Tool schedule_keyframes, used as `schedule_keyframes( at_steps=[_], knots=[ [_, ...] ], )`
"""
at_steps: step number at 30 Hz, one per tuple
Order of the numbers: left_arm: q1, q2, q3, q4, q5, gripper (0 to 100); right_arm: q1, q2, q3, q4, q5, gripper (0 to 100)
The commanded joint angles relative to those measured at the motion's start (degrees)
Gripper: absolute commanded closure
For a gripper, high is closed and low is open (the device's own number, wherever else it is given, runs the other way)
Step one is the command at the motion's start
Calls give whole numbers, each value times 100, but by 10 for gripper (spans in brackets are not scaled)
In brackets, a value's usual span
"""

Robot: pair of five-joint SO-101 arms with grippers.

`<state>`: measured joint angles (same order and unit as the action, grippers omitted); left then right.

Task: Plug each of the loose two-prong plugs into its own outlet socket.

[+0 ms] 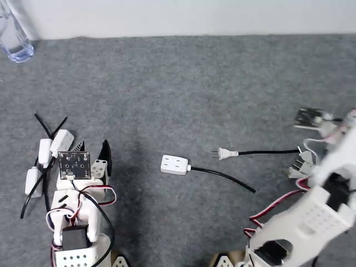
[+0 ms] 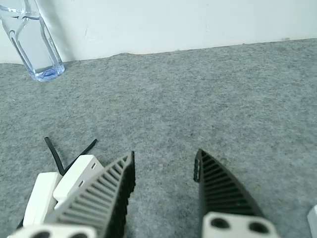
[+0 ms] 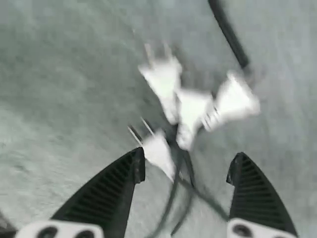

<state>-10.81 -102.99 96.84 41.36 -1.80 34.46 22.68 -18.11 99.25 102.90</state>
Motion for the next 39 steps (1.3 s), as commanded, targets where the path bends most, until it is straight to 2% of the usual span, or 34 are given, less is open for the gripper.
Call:
schedule_keyframes(
  at_steps=[1, 10, 15, 21, 25, 32, 39],
  knots=[
    [62, -79, -48, -35, -35, 819, -927, -558, 149, 224, -334, 747],
    [62, -79, -48, -62, -35, 819, -2651, -453, 659, -1402, -2338, 750],
    [62, -79, -48, -62, -35, 819, -3134, -259, 1222, -2554, -3499, 750],
    [229, -79, -48, -35, -44, 819, -3284, -92, 1996, -3486, -3121, 750],
    [237, -79, -48, -35, -44, 819, -3407, -66, 2268, -3538, -2611, 750],
    [237, -79, -48, -35, -44, 819, -3697, -57, 2303, -3538, -2453, 747],
    [237, -79, -48, -44, -44, 819, -3785, -66, 2541, -3486, -1864, 747]
  ],
)
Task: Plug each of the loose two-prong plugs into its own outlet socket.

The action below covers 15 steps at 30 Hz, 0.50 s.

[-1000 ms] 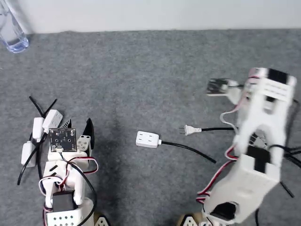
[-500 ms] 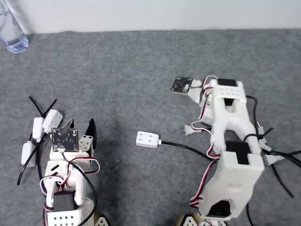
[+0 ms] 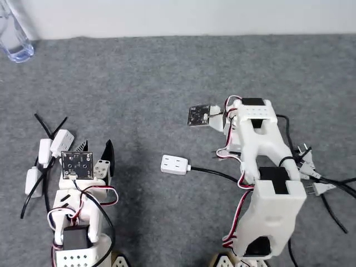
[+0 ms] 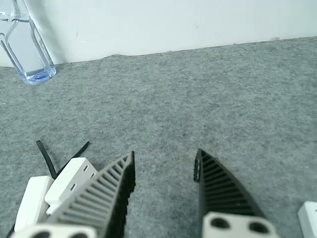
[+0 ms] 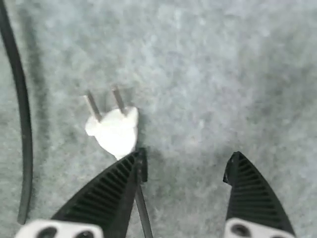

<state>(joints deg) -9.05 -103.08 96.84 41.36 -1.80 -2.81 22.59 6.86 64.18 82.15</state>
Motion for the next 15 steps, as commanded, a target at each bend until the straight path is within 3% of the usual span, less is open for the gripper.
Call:
schedule_keyframes(
  at_steps=[1, 15],
  knots=[
    [62, -70, -48, -44, -44, 819, -48, -101, 53, 22, 246, 748],
    [97, -70, -48, -44, -44, 819, -154, -760, 132, 980, 255, 750]
  ],
)
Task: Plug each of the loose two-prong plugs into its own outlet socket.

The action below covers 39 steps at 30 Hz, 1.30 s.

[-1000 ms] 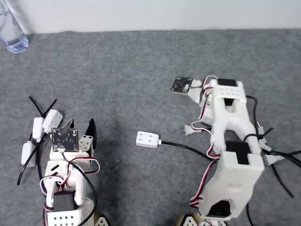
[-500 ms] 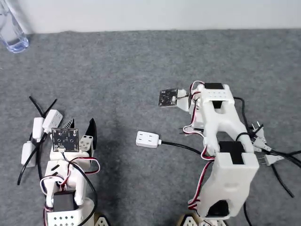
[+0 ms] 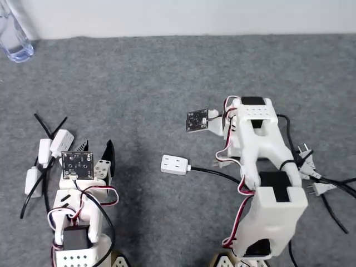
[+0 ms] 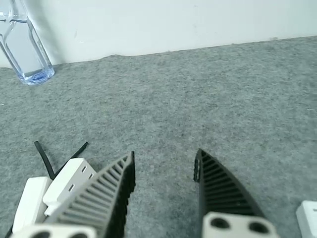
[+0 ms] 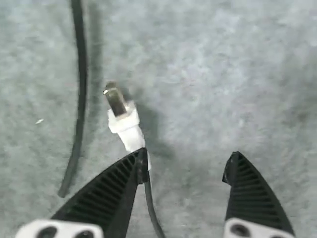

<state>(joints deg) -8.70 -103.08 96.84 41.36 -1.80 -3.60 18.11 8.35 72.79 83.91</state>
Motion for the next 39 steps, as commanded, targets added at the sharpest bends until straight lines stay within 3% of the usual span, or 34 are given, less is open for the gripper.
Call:
schedule_keyframes(
  at_steps=[1, 8, 16, 24, 32, 39],
  knots=[
    [62, -70, -48, -35, -44, 819, -75, -347, -44, 127, 70, 750],
    [53, -70, -48, -35, -44, 819, -48, -1121, -70, 189, 62, 750],
    [53, -70, -48, -35, -44, 819, -101, -1508, 422, 989, 88, 750],
    [44, -70, -48, 0, -44, 819, -303, -1464, 1565, -374, 62, 750],
    [62, -70, -48, 0, -44, 819, -470, -1446, 1697, -1508, 62, 750],
    [70, -70, -48, -18, -44, 819, -444, -1270, 1398, -1692, 18, 750]
  ],
)
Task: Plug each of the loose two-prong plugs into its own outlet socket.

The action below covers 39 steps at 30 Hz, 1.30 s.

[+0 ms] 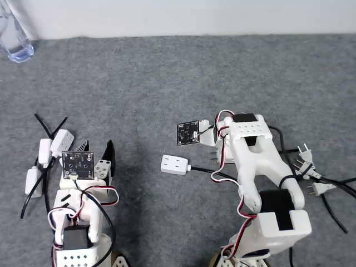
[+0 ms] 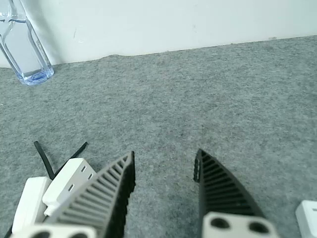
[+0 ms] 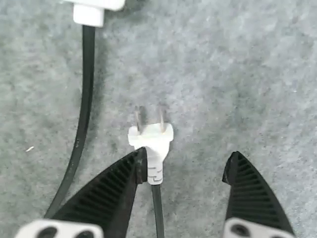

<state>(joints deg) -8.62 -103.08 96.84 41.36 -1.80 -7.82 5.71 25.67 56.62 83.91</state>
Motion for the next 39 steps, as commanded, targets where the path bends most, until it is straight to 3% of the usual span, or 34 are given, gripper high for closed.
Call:
schedule_keyframes(
  at_steps=[1, 10, 19, 24, 31, 39],
  knots=[
    [62, -70, -48, -18, -44, 819, -13, -66, -343, -13, -26, 750],
    [62, -70, -48, 9, -44, 819, 48, -462, -334, 945, -35, 750],
    [53, -70, -48, 18, -44, 819, 84, 127, -308, 338, -18, 750],
    [62, -70, -48, -9, -44, 819, 75, 435, -316, 277, 404, 752],
    [62, -70, -48, -9, -44, 819, 119, 734, -563, 251, 607, 894],
    [62, -70, -48, 9, -44, 819, 127, 954, -695, 224, 624, 906]
  ],
)
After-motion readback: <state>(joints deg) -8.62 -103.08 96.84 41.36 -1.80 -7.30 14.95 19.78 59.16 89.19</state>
